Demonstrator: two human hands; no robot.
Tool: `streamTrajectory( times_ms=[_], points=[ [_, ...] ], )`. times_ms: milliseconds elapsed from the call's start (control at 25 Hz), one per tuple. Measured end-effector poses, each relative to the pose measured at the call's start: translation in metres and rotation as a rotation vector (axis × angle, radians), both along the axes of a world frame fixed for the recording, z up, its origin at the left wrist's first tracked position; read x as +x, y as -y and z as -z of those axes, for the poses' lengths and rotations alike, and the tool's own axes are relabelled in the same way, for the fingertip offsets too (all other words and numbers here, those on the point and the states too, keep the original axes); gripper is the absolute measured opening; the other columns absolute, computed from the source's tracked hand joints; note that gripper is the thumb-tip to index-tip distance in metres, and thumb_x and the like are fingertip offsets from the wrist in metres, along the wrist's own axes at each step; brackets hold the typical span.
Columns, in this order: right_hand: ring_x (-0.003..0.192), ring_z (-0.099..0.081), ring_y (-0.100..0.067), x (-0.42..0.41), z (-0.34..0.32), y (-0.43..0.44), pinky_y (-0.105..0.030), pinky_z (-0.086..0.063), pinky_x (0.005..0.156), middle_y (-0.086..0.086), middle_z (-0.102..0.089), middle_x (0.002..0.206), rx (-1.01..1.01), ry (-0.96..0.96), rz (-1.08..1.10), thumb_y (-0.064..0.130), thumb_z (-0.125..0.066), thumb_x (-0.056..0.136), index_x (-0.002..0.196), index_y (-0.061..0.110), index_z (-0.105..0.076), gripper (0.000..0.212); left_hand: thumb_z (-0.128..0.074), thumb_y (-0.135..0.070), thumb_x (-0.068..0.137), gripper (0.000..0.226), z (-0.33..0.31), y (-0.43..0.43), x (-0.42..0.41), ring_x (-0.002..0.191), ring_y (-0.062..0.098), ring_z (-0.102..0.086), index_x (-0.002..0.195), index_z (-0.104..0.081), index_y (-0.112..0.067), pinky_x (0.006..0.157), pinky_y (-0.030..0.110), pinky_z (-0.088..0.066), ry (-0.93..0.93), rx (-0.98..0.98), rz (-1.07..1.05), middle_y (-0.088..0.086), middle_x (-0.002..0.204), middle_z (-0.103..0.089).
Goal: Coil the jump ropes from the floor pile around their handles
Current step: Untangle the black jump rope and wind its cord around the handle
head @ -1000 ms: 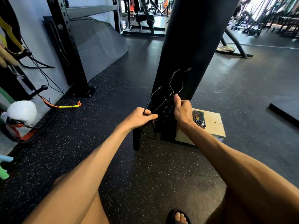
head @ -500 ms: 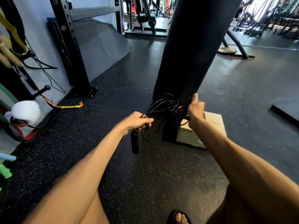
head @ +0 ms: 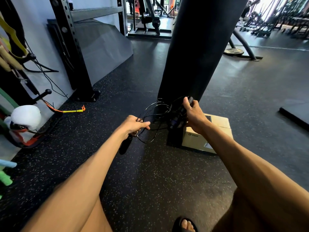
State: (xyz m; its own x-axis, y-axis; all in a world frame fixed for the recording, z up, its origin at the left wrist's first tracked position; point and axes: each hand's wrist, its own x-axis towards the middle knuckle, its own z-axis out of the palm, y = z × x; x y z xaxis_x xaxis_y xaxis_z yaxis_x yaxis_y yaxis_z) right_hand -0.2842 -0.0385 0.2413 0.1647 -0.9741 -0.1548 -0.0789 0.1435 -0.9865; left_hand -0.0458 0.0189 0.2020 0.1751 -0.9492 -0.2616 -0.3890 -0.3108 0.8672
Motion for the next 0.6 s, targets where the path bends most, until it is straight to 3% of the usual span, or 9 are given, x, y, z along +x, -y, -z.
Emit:
streamTrajectory(
  times_ms=[120, 200, 320, 480, 600],
  points=[
    [0.101, -0.067, -0.035, -0.004, 0.003, 0.001, -0.055, -0.06, 0.074, -0.016, -0.06, 0.12, -0.068, -0.074, 0.004, 0.059, -0.044, 0.095, 0.131, 0.03, -0.034, 0.048, -0.079, -0.025, 0.079, 0.014, -0.006, 0.001, 0.0, 0.054, 0.008, -0.036, 0.08, -0.072, -0.012, 0.051, 0.022, -0.027, -0.276, -0.184, -0.056, -0.005, 0.061, -0.049],
    [0.101, -0.066, -0.037, 0.002, 0.005, -0.001, -0.059, -0.058, 0.076, -0.015, -0.059, 0.115, -0.06, -0.062, 0.005, 0.057, -0.043, 0.097, 0.132, 0.027, -0.033, 0.048, -0.08, -0.021, 0.077, 0.022, -0.01, 0.002, -0.01, 0.063, 0.006, -0.047, 0.094, -0.075, -0.008, 0.056, 0.019, -0.033, -0.399, -0.281, -0.037, -0.001, 0.077, -0.063],
    [0.099, -0.067, -0.037, 0.019, 0.006, -0.006, -0.06, -0.059, 0.071, -0.014, -0.058, 0.115, -0.059, -0.033, -0.062, 0.058, -0.043, 0.096, 0.129, 0.028, -0.035, 0.045, -0.082, -0.023, 0.075, 0.025, -0.008, 0.001, -0.032, 0.068, -0.002, -0.058, 0.098, -0.076, -0.014, 0.061, 0.011, -0.041, -0.366, -0.281, 0.11, -0.007, 0.082, -0.072],
    [0.108, -0.064, -0.031, 0.021, 0.01, -0.007, -0.054, -0.056, 0.088, -0.012, -0.059, 0.122, -0.114, -0.128, -0.081, 0.056, -0.043, 0.097, 0.133, 0.021, -0.035, 0.051, -0.084, -0.036, 0.072, 0.026, 0.002, 0.004, -0.039, 0.061, 0.001, -0.049, 0.084, -0.075, -0.015, 0.059, 0.019, -0.035, -0.232, -0.256, 0.213, -0.009, 0.066, -0.059],
    [0.105, -0.064, -0.031, 0.015, 0.01, -0.004, -0.054, -0.057, 0.085, -0.011, -0.058, 0.119, -0.181, -0.22, 0.004, 0.058, -0.041, 0.097, 0.133, 0.018, -0.034, 0.055, -0.082, -0.029, 0.075, 0.016, 0.002, 0.006, -0.038, 0.054, -0.001, -0.045, 0.078, -0.069, -0.02, 0.055, 0.019, -0.033, -0.191, -0.24, 0.214, -0.012, 0.061, -0.053]
  ],
)
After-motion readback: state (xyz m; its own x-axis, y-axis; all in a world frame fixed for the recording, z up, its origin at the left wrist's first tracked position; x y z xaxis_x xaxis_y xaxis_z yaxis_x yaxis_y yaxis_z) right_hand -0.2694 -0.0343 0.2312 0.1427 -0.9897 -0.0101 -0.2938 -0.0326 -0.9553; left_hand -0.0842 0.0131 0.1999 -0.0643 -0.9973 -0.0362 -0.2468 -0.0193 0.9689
